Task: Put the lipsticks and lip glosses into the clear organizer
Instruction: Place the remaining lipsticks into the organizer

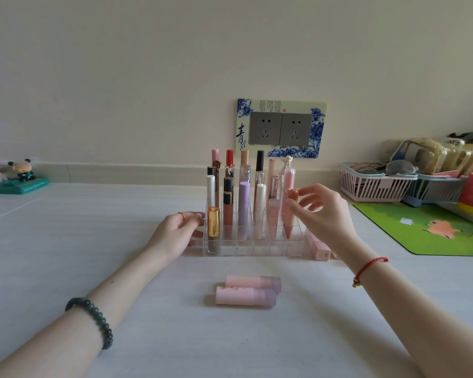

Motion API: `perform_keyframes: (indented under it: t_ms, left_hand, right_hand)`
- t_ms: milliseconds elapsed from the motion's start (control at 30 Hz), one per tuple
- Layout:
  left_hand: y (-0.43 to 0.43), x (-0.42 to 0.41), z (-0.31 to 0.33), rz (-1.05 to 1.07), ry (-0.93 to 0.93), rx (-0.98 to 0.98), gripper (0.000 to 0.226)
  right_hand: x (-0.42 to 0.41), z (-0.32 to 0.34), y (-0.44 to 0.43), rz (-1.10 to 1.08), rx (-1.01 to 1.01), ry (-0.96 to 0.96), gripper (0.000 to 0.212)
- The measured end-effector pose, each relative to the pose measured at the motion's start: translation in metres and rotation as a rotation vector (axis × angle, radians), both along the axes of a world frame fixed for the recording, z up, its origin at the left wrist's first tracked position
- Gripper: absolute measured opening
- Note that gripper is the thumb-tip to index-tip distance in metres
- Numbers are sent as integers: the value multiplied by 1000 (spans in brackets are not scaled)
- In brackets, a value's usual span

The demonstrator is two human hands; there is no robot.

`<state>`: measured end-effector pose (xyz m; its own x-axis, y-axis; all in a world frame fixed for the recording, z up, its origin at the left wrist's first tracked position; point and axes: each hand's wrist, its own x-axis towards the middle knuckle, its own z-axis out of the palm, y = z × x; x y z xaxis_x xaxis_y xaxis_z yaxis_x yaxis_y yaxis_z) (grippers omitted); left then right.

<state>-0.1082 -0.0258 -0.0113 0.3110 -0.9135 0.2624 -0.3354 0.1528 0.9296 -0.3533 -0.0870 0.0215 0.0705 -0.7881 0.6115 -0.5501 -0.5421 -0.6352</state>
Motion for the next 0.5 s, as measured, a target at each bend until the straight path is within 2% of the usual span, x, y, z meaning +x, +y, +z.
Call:
perform_keyframes:
  t_ms: [100,233,333,433,500]
  left_hand:
    - [-1,1,-1,-8,-3,8,20]
    - [-2,2,-1,-26,-7,12,22]
    - [-2,1,-1,-16,4,0,20]
    - [-1,1,-1,-14,13,-8,18]
    - [-2,1,-1,-17,17,-11,19]
  right_hand:
    - [-11,18,-1,-31,-71,-78,26]
    - [-42,43,0,-142,-120,-151,14]
    - [-64,39,-6,-250,70,92,18]
    - [-72,28,-10,-279,376,388,30]
    - [-71,24,-8,-265,551,485,32]
